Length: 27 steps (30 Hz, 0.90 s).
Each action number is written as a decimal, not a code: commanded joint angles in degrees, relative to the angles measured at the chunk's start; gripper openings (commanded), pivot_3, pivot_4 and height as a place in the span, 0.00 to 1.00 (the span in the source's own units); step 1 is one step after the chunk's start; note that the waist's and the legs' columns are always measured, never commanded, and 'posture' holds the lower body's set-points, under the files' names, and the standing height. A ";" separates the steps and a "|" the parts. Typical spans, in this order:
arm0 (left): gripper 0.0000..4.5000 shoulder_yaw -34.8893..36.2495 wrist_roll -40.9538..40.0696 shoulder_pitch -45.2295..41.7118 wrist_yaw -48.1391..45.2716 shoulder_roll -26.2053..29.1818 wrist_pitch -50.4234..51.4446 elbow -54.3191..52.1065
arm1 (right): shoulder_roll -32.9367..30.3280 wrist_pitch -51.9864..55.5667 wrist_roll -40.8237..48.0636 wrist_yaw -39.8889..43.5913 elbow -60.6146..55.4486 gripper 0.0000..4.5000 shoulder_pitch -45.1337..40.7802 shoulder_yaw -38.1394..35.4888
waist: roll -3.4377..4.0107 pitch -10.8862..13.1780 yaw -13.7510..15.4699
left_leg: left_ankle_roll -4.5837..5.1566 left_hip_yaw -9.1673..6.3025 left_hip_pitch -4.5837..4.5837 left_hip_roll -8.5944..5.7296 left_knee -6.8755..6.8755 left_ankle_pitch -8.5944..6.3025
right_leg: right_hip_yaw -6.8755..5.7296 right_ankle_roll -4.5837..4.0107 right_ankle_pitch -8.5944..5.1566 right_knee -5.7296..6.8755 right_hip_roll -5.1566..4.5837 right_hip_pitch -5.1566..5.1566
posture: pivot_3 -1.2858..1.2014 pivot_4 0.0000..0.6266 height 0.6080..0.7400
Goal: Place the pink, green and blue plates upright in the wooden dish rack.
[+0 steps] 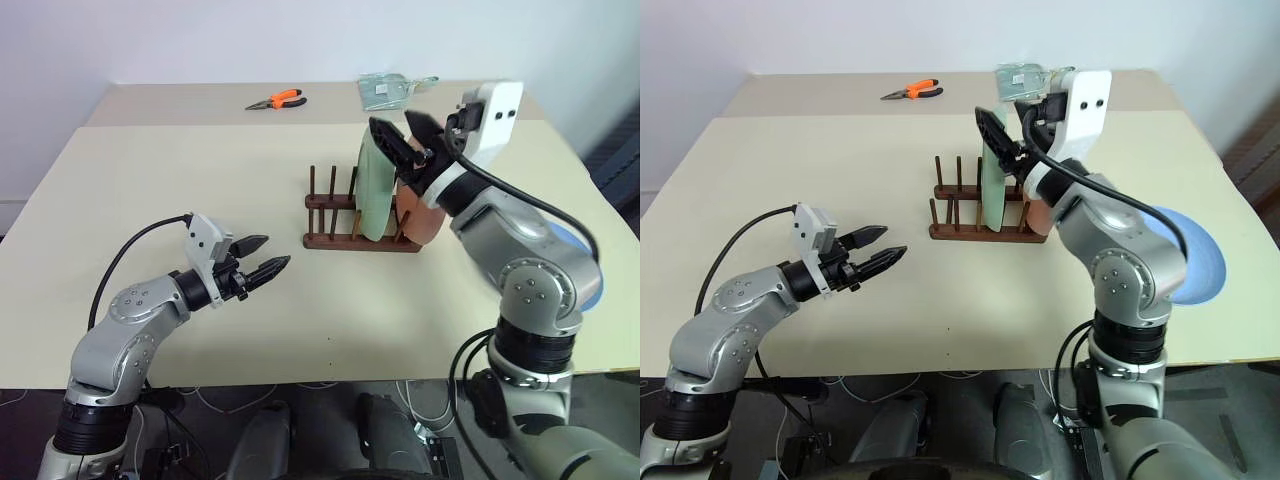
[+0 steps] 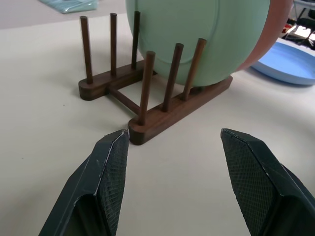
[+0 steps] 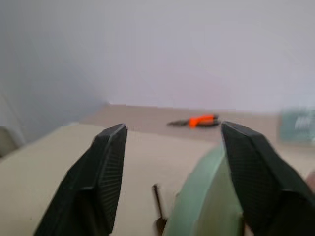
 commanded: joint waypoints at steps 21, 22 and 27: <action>0.68 -11.12 5.83 -6.54 -5.78 -3.66 -3.82 4.57 | -21.67 -1.94 -22.66 5.94 5.14 0.99 37.32 -2.67 | 0.06 -0.02 1.34 | 0.19 0.20 0.04 -0.02 0.15 -0.11 | -0.01 0.21 -0.19 -0.27 -0.18 0.24 | 0.52 0.24 1.00; 0.68 -11.10 6.03 -6.36 -5.69 -3.74 -3.92 4.51 | -21.25 -2.26 -23.82 5.45 7.10 0.94 36.91 -1.86 | 0.06 -0.02 1.39 | 0.19 0.20 0.04 -0.02 0.15 -0.11 | -0.01 0.20 -0.19 -0.28 -0.19 0.24 | 0.52 0.24 1.00; 0.68 -10.34 6.46 -5.17 -5.01 -3.62 -3.96 3.71 | -19.17 -2.69 -26.97 4.32 12.44 0.47 35.30 -0.81 | 0.05 -0.02 1.41 | 0.19 0.17 0.04 -0.03 0.13 -0.11 | -0.02 0.03 -0.08 -0.27 -0.19 0.25 | 0.52 0.24 1.00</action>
